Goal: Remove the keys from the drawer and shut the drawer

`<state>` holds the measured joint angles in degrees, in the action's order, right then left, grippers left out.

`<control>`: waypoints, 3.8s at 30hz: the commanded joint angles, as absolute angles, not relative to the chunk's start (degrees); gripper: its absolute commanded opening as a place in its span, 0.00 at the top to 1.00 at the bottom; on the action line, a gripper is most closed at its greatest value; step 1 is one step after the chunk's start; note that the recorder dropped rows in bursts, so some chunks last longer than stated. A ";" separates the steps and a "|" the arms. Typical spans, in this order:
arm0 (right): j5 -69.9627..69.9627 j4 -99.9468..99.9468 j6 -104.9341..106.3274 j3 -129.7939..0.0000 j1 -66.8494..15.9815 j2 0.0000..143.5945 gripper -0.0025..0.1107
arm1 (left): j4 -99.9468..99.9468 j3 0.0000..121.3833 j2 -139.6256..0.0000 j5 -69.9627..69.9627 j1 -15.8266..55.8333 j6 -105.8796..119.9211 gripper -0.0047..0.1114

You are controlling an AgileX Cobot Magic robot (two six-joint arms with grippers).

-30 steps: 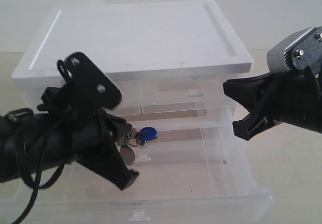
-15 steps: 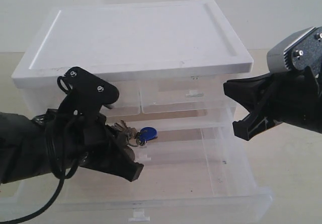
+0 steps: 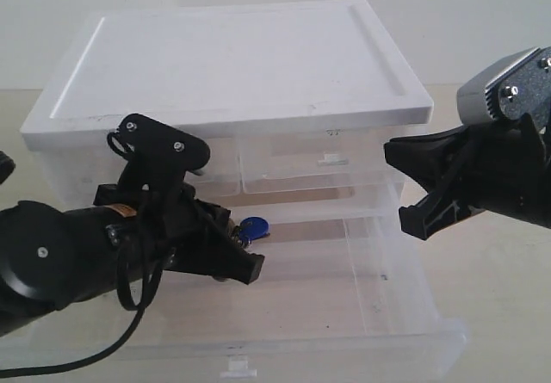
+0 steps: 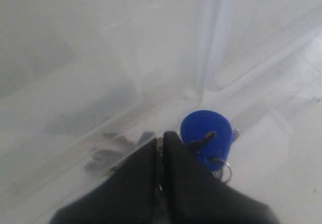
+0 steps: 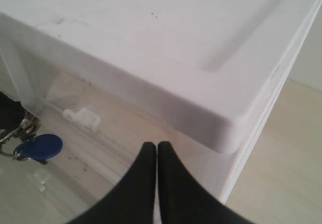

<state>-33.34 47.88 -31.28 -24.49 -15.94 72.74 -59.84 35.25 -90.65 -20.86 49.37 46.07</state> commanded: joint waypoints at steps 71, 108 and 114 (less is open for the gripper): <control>-32.71 47.05 -32.81 -24.64 -15.48 72.66 0.98 | -20.16 42.96 -78.93 16.95 45.11 24.12 0.92; -32.21 47.25 -33.17 -24.64 -15.48 72.66 0.98 | 1.11 46.53 -87.51 23.68 45.21 15.86 0.92; -32.21 47.25 -33.17 -24.64 -15.48 72.66 0.98 | 1.11 46.58 -79.74 22.74 45.21 14.97 0.92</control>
